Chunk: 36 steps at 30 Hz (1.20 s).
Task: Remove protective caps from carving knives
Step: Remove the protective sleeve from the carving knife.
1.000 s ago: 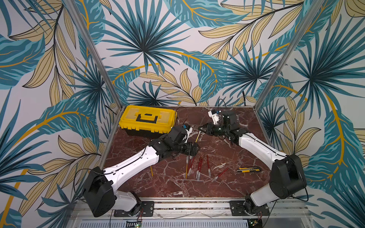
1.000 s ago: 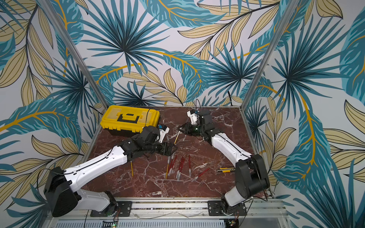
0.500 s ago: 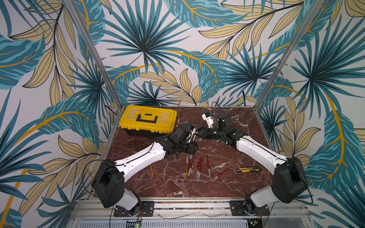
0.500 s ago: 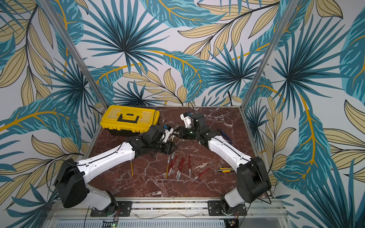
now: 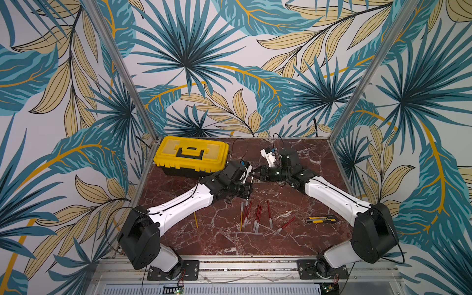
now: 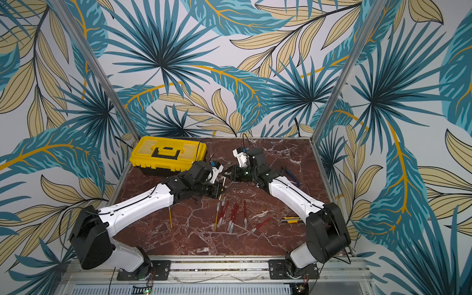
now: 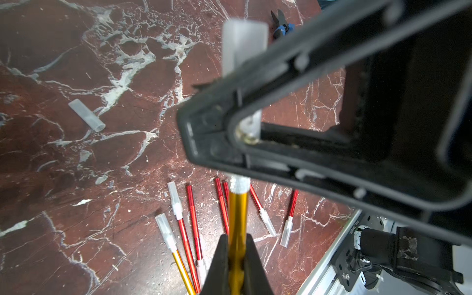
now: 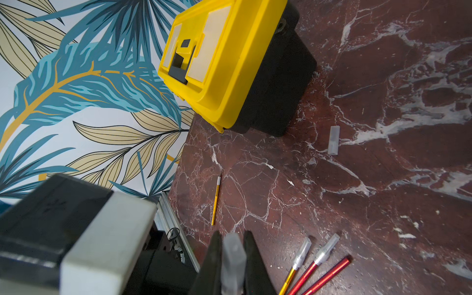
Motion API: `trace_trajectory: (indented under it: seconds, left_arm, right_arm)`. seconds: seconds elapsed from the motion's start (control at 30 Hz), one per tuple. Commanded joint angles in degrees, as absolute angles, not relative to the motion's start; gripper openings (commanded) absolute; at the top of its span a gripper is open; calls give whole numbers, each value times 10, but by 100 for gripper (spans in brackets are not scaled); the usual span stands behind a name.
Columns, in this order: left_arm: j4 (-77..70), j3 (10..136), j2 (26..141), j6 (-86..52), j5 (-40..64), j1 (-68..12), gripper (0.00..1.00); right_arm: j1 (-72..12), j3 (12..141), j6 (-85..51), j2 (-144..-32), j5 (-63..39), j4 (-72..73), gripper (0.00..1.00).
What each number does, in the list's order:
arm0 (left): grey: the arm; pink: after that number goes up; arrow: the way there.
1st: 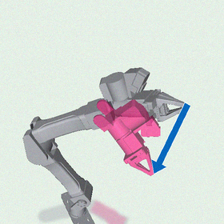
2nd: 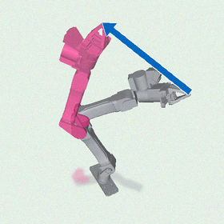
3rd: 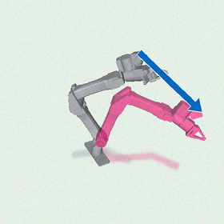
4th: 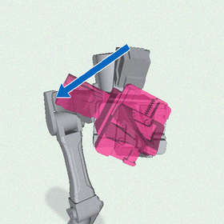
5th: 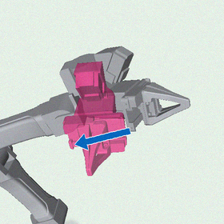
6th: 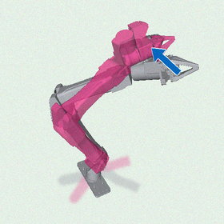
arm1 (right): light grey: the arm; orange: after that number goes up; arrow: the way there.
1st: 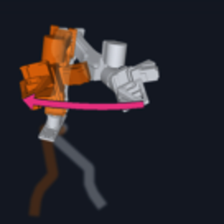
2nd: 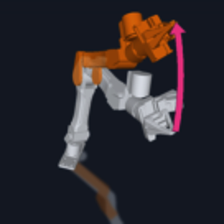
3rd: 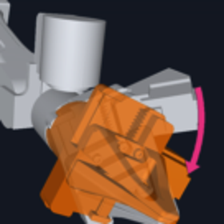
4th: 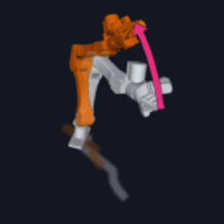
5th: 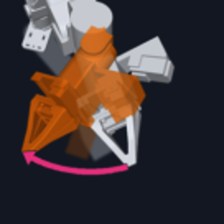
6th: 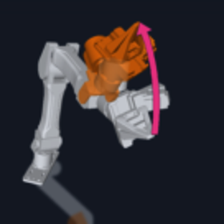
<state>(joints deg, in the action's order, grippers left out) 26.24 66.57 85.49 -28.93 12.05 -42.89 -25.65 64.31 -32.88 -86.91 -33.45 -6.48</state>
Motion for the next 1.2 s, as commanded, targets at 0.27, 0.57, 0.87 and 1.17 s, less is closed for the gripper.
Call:
trace_trajectory:
  seconds: [0.27,0.57,0.87,1.17]
  left_arm:
    - [214,535,812,-352,125,-440,0]
    - [174,476,816,-373,140,-442,0]
    - [174,465,802,-378,146,-443,0]
    - [177,440,759,-390,141,-444,0]
  right_arm:
    - [-188,838,-262,-947,-296,-208,0]
    - [-143,936,-286,-996,-390,-191,0]
    - [-123,997,-272,-1011,-351,-228,0]
    - [-111,993,-273,-1013,-309,-226,0]
